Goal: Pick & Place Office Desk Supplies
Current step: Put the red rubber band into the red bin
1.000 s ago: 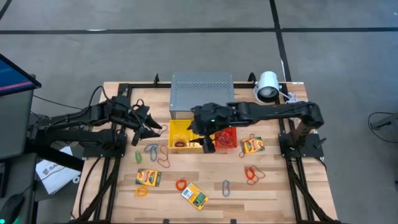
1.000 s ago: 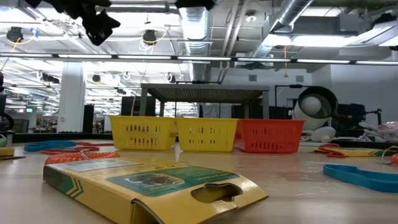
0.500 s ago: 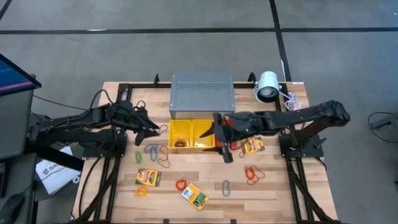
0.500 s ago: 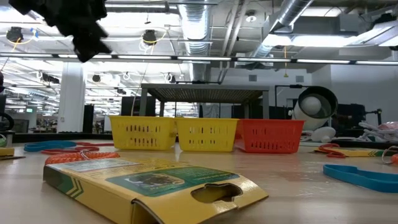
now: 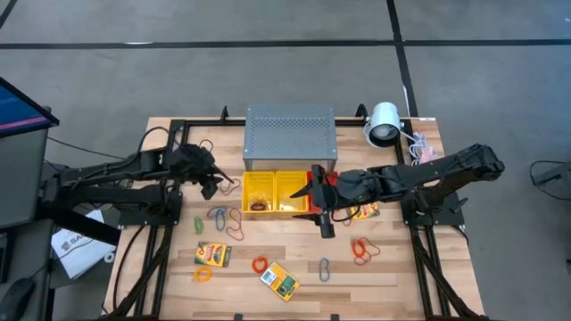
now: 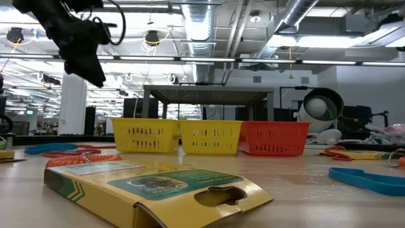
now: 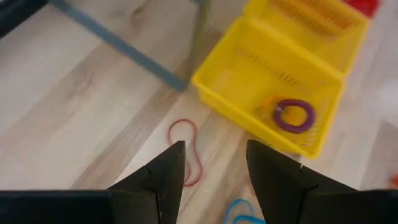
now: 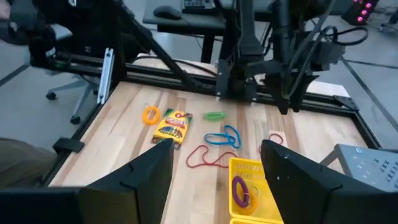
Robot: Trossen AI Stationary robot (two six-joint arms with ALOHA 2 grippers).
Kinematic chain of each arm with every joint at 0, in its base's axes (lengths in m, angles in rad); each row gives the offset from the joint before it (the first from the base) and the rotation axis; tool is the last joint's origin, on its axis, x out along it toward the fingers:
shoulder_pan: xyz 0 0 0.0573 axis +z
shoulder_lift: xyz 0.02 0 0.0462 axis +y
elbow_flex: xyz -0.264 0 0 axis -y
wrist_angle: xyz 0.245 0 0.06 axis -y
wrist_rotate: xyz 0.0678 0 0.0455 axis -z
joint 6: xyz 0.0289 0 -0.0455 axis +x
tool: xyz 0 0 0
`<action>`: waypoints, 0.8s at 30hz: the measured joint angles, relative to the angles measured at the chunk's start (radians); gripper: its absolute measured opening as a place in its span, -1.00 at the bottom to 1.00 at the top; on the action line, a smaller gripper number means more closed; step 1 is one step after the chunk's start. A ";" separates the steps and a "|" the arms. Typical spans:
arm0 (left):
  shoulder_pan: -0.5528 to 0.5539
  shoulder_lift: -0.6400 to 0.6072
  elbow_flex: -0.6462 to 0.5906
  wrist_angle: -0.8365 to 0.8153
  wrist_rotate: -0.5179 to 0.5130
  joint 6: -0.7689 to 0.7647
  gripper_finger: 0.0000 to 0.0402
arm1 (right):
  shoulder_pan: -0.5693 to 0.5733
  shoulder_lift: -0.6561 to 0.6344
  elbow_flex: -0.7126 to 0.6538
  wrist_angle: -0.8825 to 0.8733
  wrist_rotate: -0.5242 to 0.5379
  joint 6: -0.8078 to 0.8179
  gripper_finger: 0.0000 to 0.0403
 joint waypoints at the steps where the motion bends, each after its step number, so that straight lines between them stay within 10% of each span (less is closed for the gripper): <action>1: 0.015 0.016 0.000 0.000 0.005 0.007 -0.17 | -0.001 0.000 0.000 0.000 0.000 0.008 0.16; 24: 0.218 0.344 0.000 -0.063 0.057 -0.004 -0.25 | 0.080 0.000 0.000 -0.009 0.107 0.079 0.16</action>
